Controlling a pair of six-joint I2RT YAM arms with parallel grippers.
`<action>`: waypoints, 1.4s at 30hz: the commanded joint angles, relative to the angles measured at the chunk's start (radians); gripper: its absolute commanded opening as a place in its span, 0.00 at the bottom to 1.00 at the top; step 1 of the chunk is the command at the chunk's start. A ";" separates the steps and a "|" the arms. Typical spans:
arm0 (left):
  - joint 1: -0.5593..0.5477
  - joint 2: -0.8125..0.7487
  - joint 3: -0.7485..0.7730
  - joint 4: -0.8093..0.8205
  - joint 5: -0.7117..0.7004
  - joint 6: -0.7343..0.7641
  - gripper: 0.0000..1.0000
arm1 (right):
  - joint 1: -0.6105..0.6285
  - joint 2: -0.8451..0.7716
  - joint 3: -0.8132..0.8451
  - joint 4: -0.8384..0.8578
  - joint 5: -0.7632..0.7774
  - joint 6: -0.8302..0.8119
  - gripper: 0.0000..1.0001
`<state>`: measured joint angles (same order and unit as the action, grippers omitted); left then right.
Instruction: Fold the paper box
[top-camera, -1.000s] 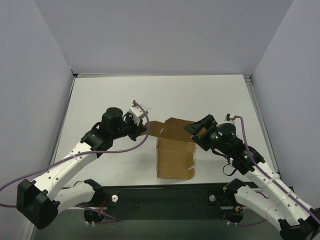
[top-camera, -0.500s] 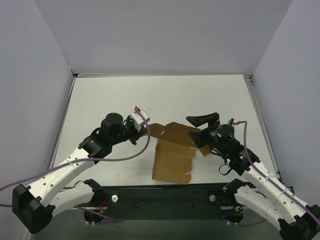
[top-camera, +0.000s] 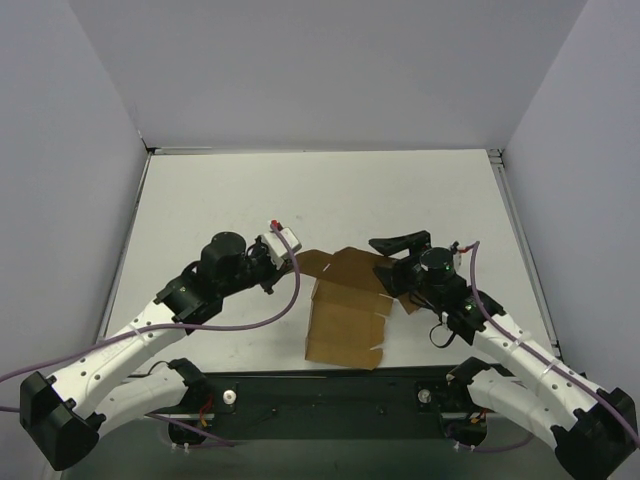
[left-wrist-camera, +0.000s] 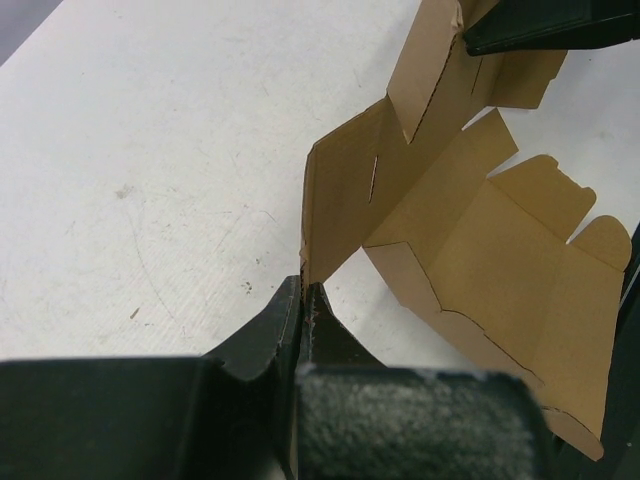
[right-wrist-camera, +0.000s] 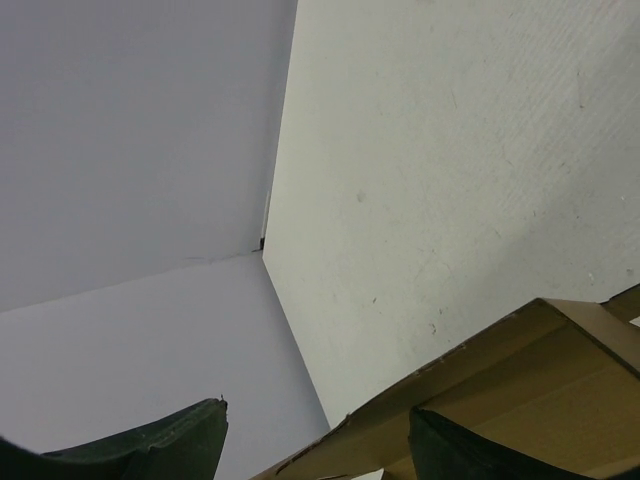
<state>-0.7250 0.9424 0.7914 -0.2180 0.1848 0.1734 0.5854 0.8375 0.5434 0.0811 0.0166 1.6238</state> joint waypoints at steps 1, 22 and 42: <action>-0.007 -0.013 0.002 0.062 -0.015 0.018 0.00 | 0.008 0.025 -0.008 0.083 0.011 0.005 0.68; -0.007 0.098 0.019 0.065 0.019 -0.055 0.00 | 0.036 0.127 -0.089 0.236 0.057 -0.008 0.00; -0.010 0.108 0.028 0.072 0.090 -0.046 0.77 | 0.180 0.137 -0.086 0.184 0.301 0.041 0.00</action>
<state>-0.7277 1.0245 0.7910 -0.1967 0.2180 0.1200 0.7387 0.9787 0.4503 0.2665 0.2222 1.6382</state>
